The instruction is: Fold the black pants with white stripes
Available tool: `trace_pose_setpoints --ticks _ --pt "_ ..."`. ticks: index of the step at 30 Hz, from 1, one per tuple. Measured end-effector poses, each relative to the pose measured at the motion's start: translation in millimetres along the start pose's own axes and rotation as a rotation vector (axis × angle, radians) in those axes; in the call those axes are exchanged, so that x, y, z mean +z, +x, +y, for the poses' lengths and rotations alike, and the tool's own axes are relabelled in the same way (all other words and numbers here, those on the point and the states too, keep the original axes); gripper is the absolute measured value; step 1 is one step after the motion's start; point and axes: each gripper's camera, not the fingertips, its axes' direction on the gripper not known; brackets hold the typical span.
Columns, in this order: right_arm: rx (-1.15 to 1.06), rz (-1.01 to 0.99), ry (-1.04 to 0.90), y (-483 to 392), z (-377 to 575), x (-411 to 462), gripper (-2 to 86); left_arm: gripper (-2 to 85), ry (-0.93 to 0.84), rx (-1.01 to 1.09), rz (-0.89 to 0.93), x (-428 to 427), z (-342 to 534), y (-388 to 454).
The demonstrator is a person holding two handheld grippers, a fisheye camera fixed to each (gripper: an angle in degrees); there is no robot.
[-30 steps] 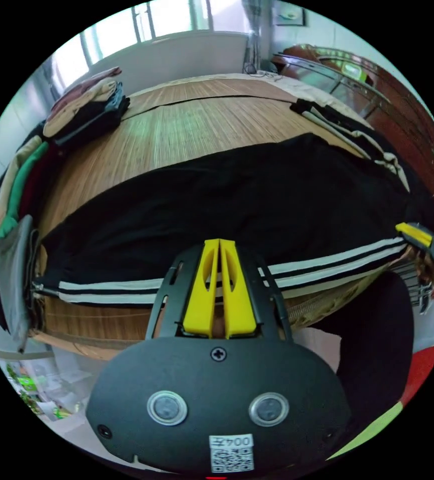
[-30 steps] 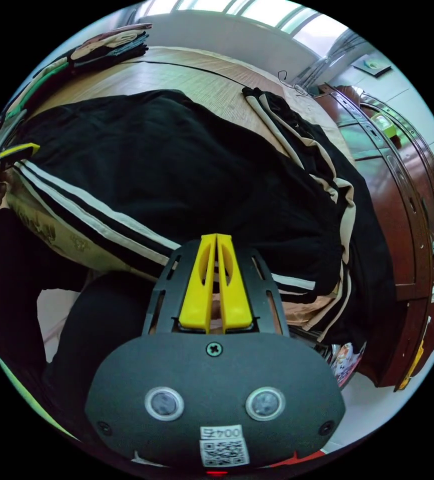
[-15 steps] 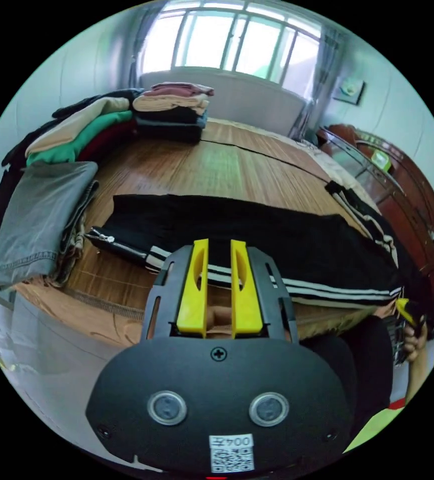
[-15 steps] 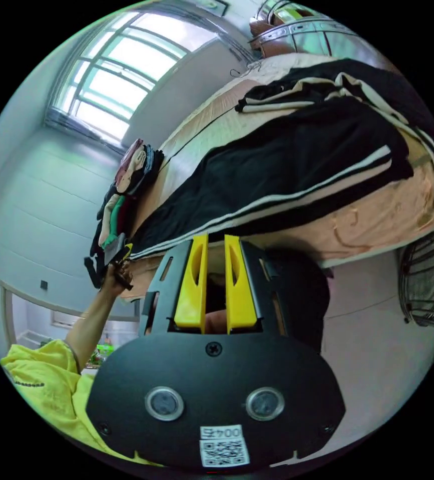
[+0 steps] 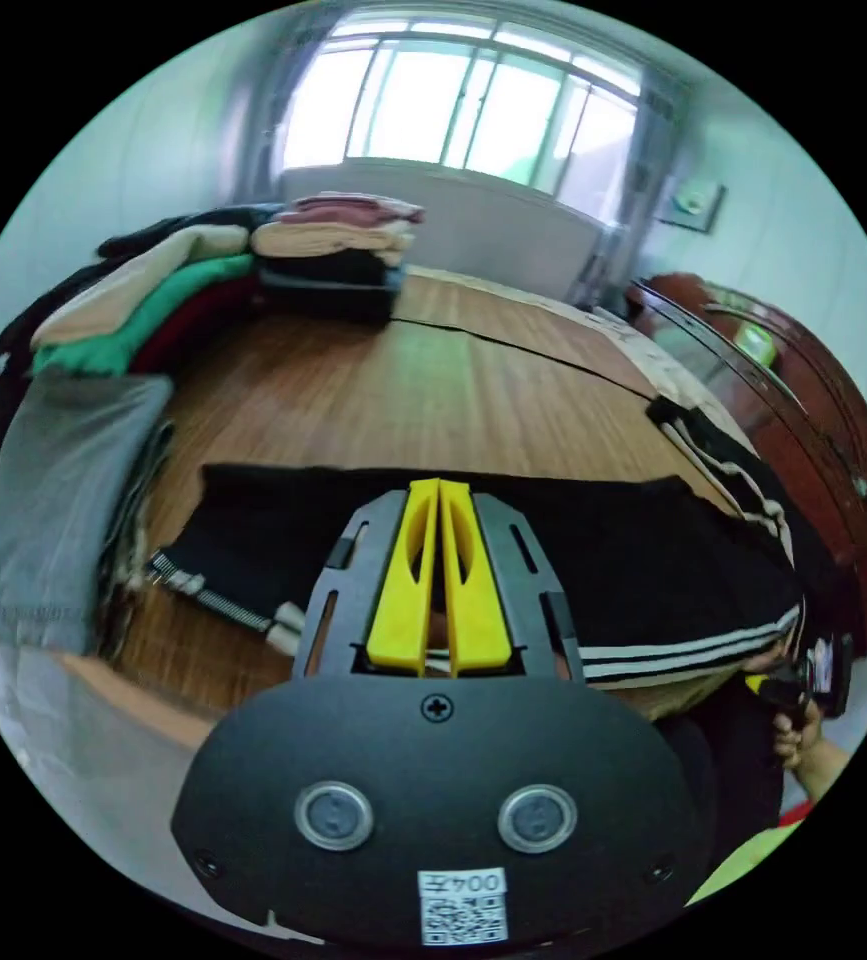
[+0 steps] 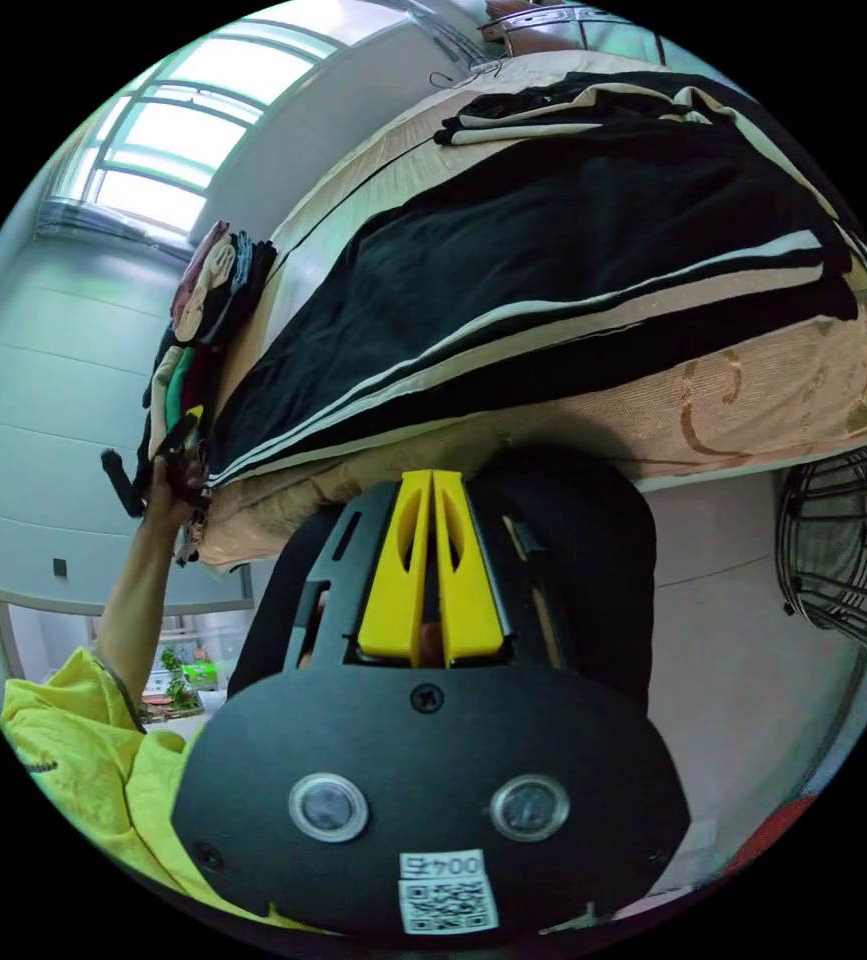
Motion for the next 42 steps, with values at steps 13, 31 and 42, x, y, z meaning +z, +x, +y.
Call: trace_pose_setpoints --ticks 13,31,42 --pt "-0.002 -0.036 -0.053 29 6 -3 -0.7 0.5 -0.164 0.069 -0.1 -6 -104 26" --pt "-0.013 -0.033 -0.06 28 23 -8 -0.7 7.6 0.048 -0.603 0.278 -267 -11 -247" --pt "-0.006 0.005 -0.07 14 31 -6 -0.7 12.7 0.099 -1.051 0.615 -242 -6 -362"
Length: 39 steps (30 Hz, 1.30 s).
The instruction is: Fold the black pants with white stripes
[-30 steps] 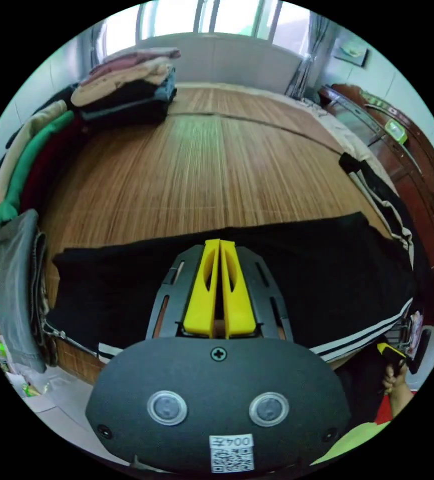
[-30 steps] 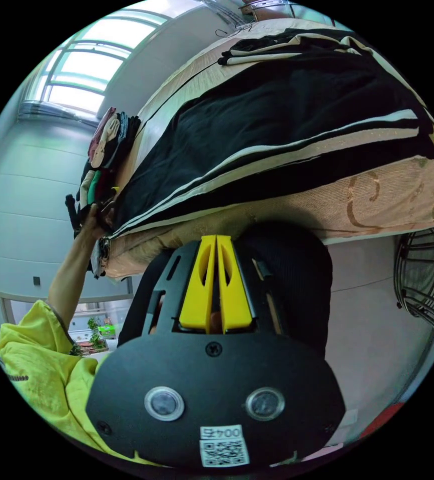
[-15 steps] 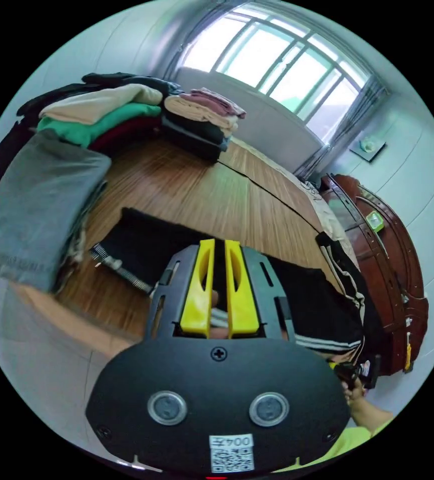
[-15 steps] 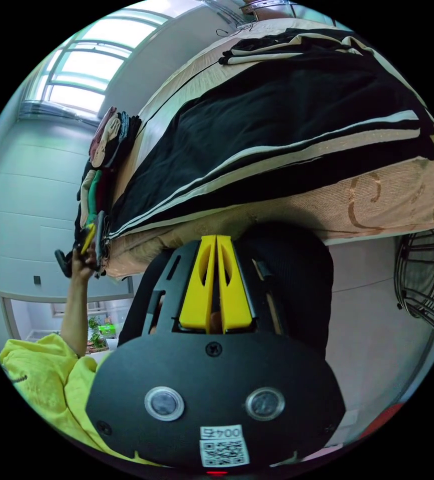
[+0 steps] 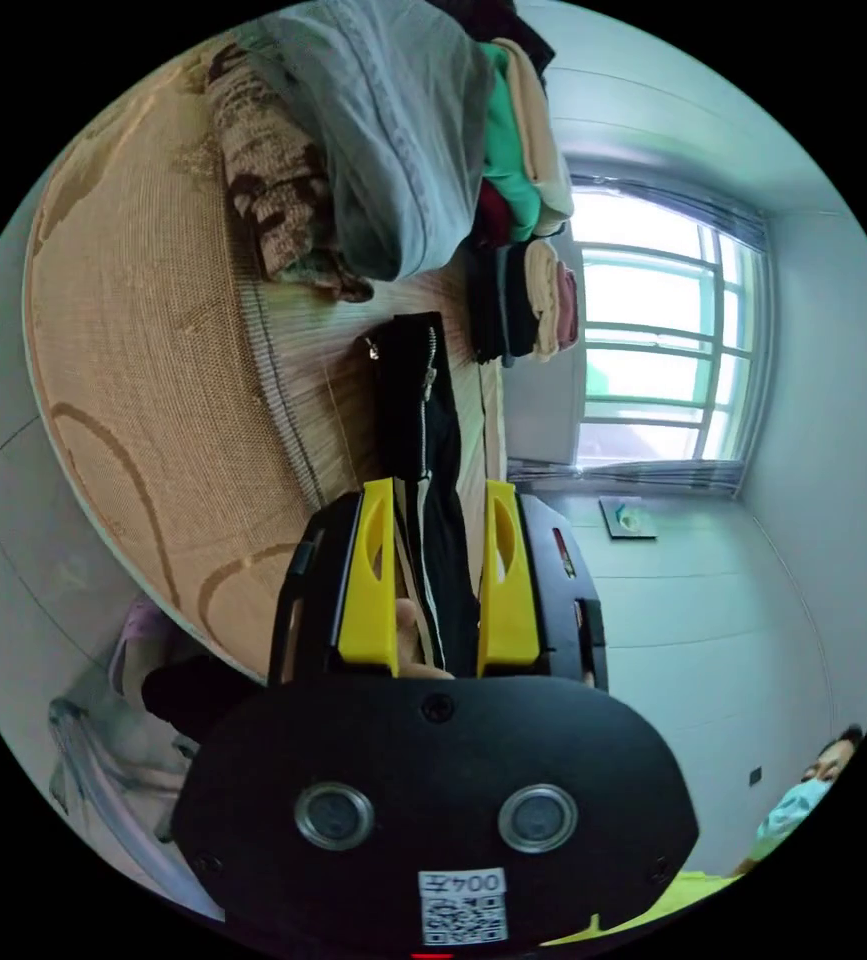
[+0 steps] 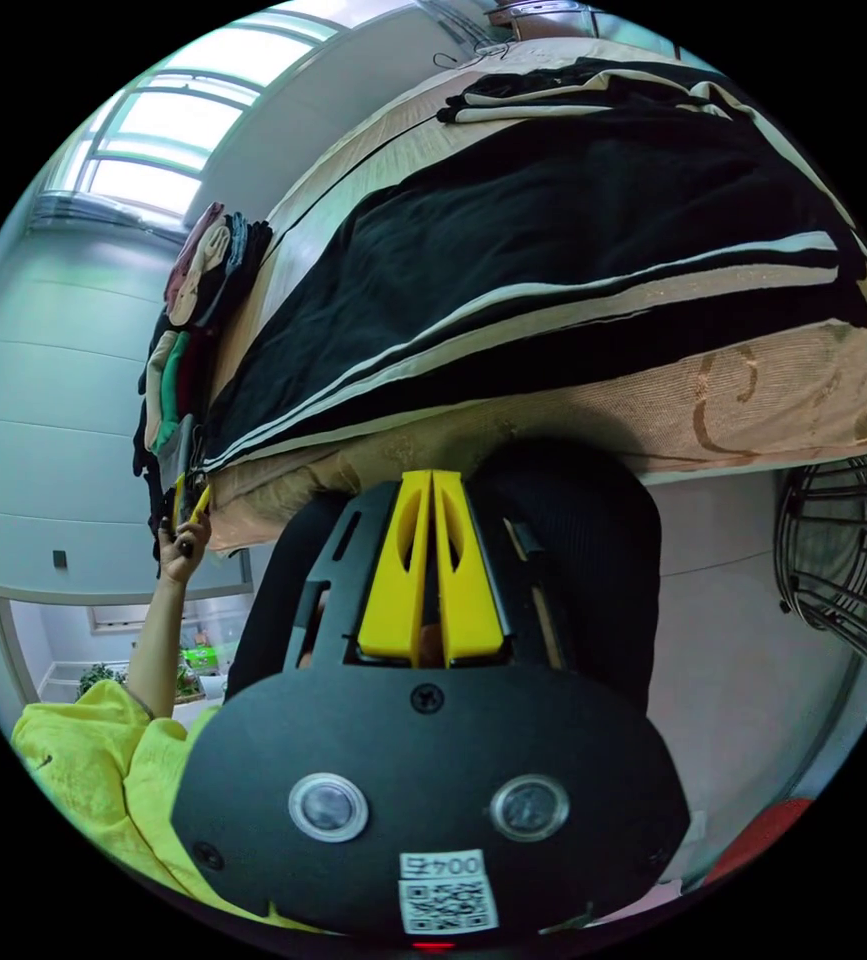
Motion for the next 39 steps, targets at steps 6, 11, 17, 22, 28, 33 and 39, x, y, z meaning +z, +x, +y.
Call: trace_pose_setpoints --ticks 6,11,17,22,28,33,39 --pt "0.0 0.016 -0.003 -8 3 1 -0.7 13.1 0.001 -0.005 -0.114 7 -42 7" --pt "0.004 0.0 -0.002 -10 5 1 -0.7 12.8 -0.067 0.02 -0.126 21 -61 2" --pt "0.003 -0.001 -0.003 -14 8 2 -0.7 11.9 -0.108 0.04 -0.17 42 -69 -16" --pt "0.005 -0.008 -0.003 -17 10 2 -0.7 10.2 -0.081 0.025 -0.122 62 -66 -53" --pt "0.007 -0.006 -0.002 -21 13 4 -0.7 4.5 -0.023 0.052 -0.135 89 -40 -103" --pt "0.008 -0.009 0.004 -25 17 5 -0.7 3.2 0.02 0.299 -0.159 109 2 -90" --pt "0.007 -0.027 0.016 -26 23 6 -0.7 2.7 0.011 0.754 -0.232 146 83 -43"
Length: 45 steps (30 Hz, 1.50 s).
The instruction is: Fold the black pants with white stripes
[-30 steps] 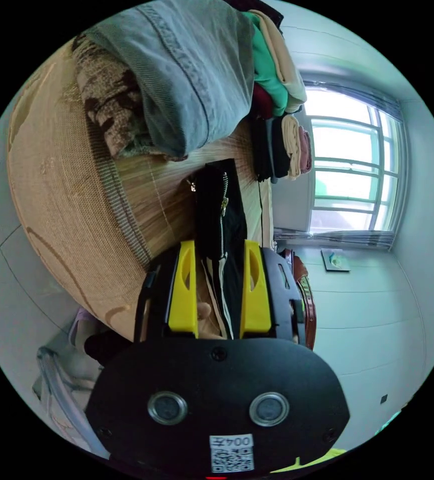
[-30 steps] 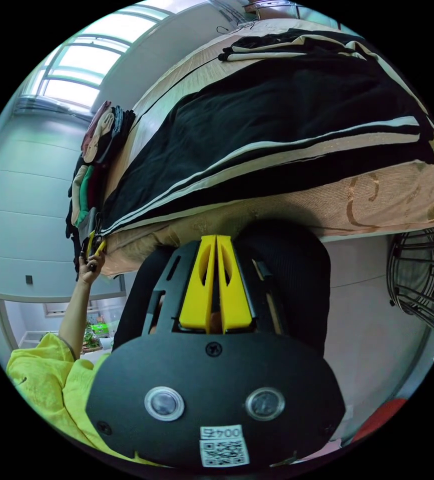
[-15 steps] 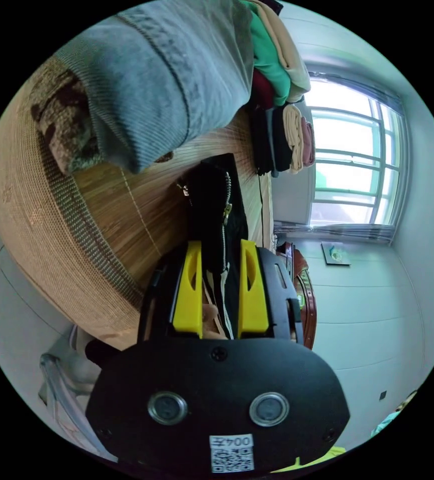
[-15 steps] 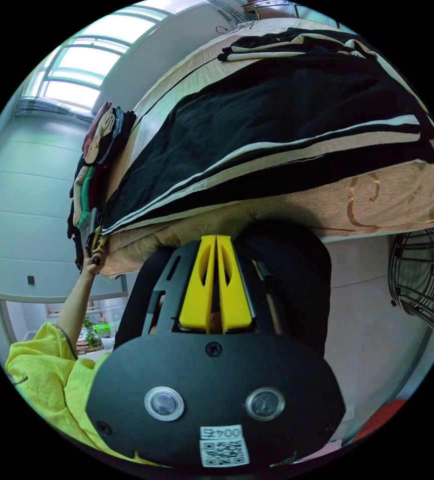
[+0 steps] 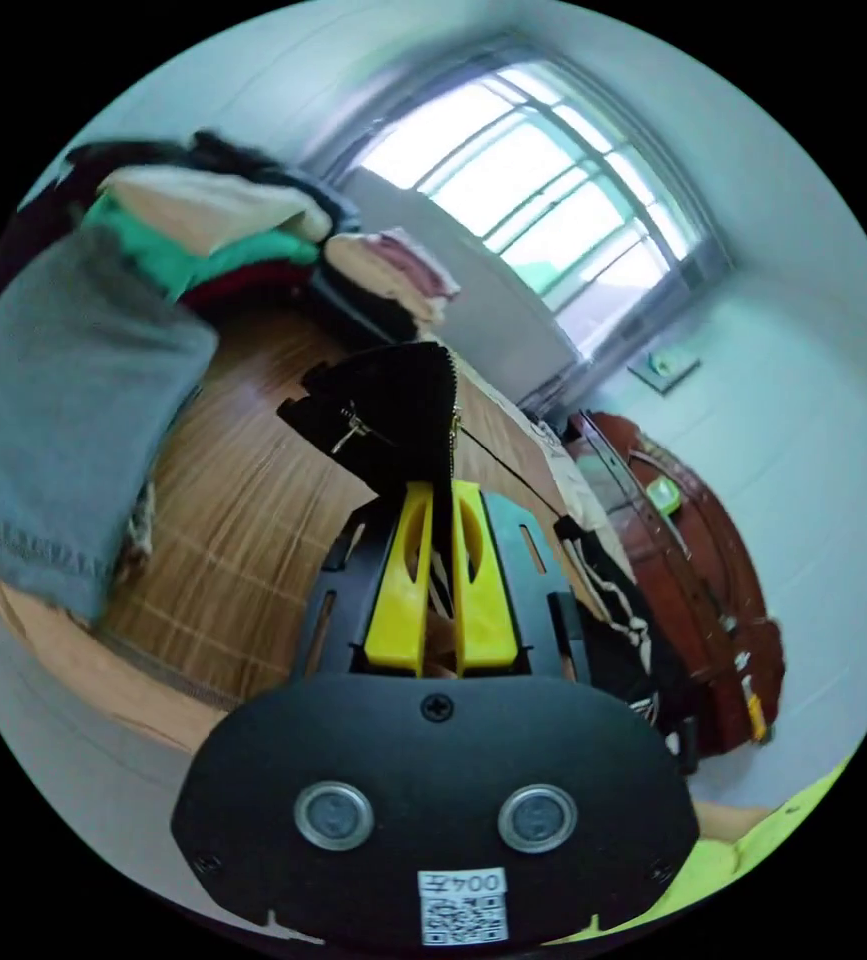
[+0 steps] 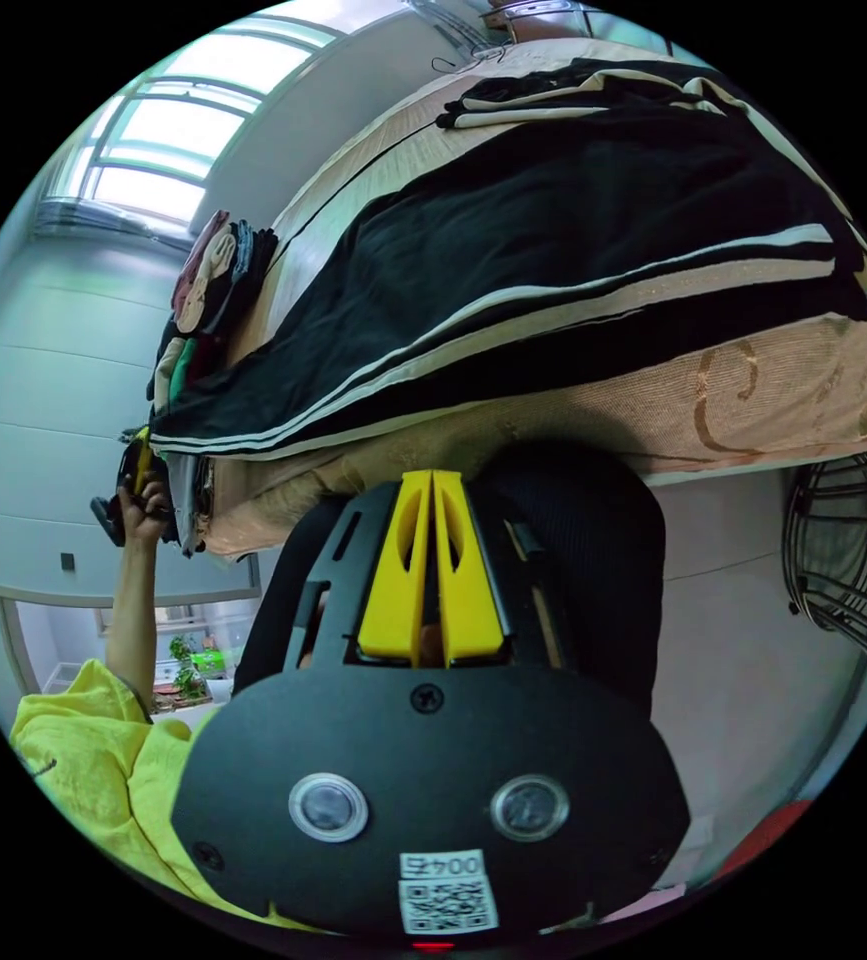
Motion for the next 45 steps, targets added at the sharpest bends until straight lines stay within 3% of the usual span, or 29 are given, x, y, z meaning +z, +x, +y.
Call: trace_pose_setpoints --ticks 10,19,25,30,34,39,45 --pt "0.002 -0.04 0.03 3 11 1 -0.7 2.1 -0.058 0.767 -0.136 94 132 196" --pt "0.013 -0.082 0.063 8 21 2 -0.7 3.8 -0.302 1.183 -0.154 263 345 310" --pt "0.018 -0.094 0.078 10 26 5 -0.7 9.8 -0.599 1.208 -0.206 387 483 298" --pt "0.022 -0.112 0.083 13 29 9 -0.7 11.8 -0.437 1.184 -0.078 347 482 289" --pt "0.024 -0.123 0.091 13 30 12 -0.7 12.9 -0.274 0.926 -0.183 316 436 198" --pt "0.019 -0.118 0.087 11 30 19 -0.7 14.8 -0.424 0.896 -0.461 327 442 68" --pt "0.016 -0.088 0.065 7 26 29 -0.7 15.9 -0.436 0.998 -0.506 350 478 35"
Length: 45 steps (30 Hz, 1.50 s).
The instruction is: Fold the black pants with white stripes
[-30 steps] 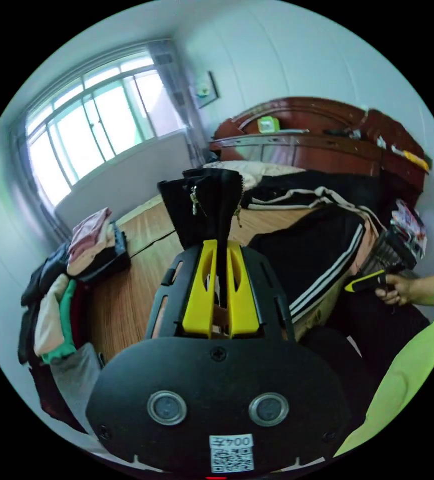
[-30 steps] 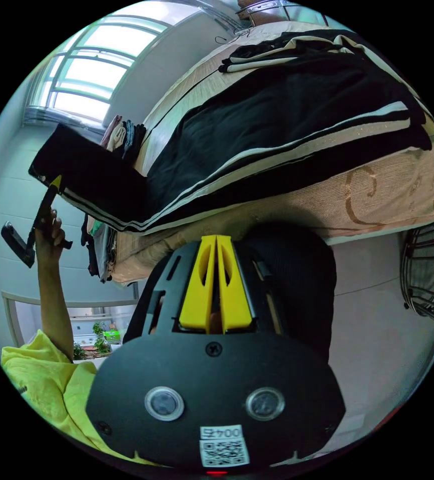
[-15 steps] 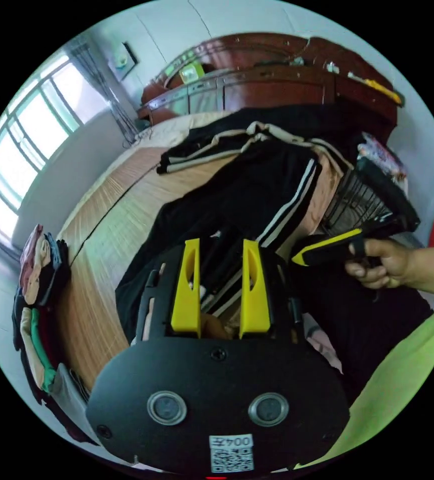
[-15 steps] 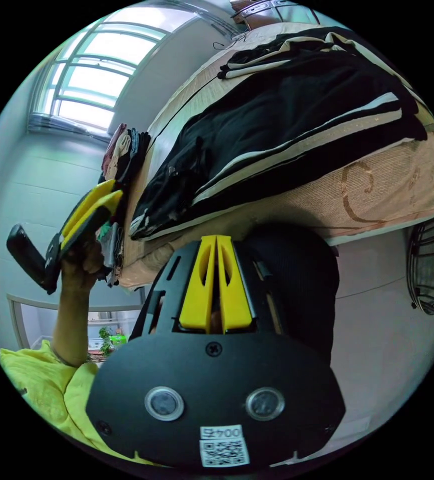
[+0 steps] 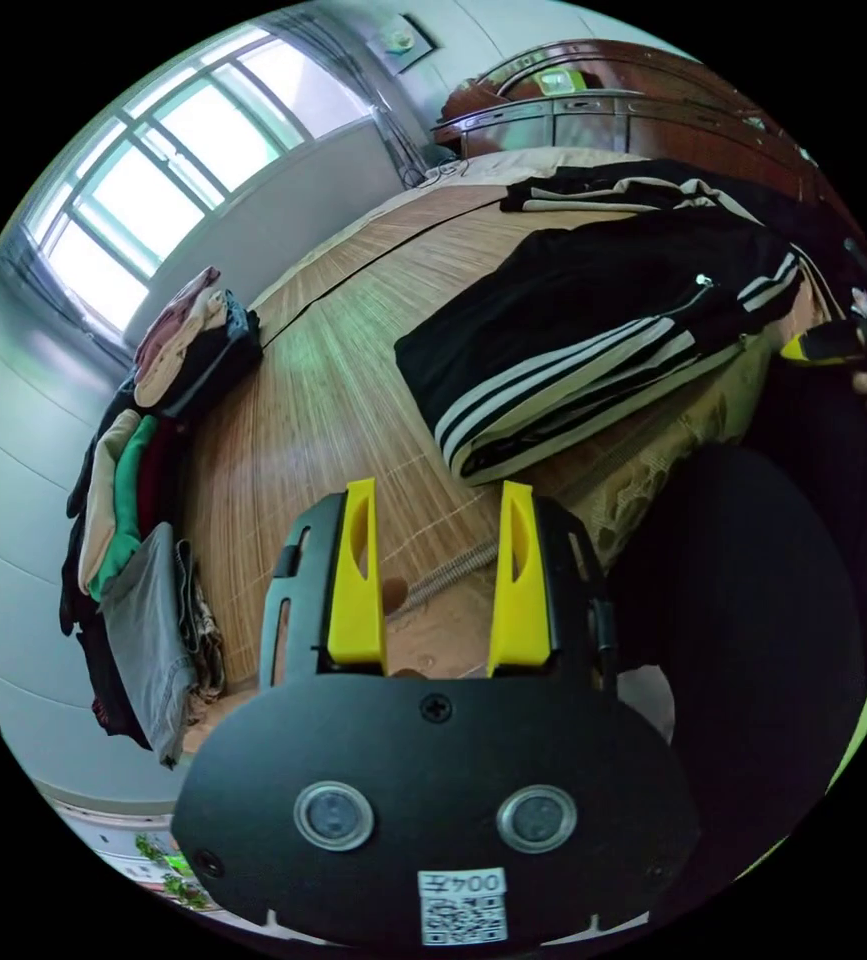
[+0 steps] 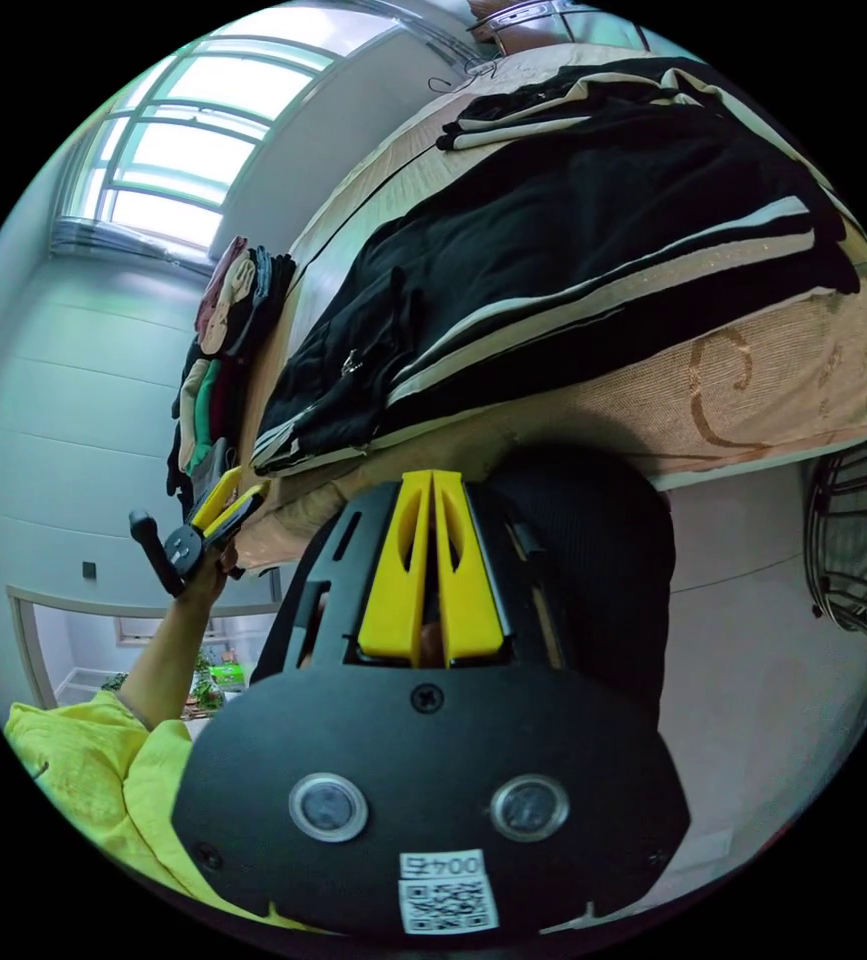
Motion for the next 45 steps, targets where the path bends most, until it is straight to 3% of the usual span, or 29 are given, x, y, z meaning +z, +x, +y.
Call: trace_pose_setpoints --ticks 9,14,21,29,35,42,45 --pt "0.011 0.021 -0.007 2 -3 12 -0.7 8.5 -0.015 -0.041 0.093 55 -24 -24" --pt "0.008 0.046 -0.016 2 -7 20 -0.6 2.8 -0.009 -0.026 0.014 53 -23 -35" --pt "0.032 0.012 0.026 11 -9 20 0.1 4.0 -0.079 -0.129 -0.074 14 43 -60" --pt "-0.046 -0.146 0.166 6 -11 4 7.4 6.5 0.006 -0.126 -0.108 -76 99 -122" --pt "0.033 -0.26 -0.011 -6 -87 48 9.4 1.8 0.16 -0.289 -0.01 -125 62 -192" --pt "0.118 -0.26 -0.178 -2 -139 81 11.2 0.5 -0.076 -0.235 0.146 -93 38 -229" --pt "0.093 -0.282 -0.204 1 -150 82 11.6 0.4 0.0 -0.319 0.209 -113 57 -262"
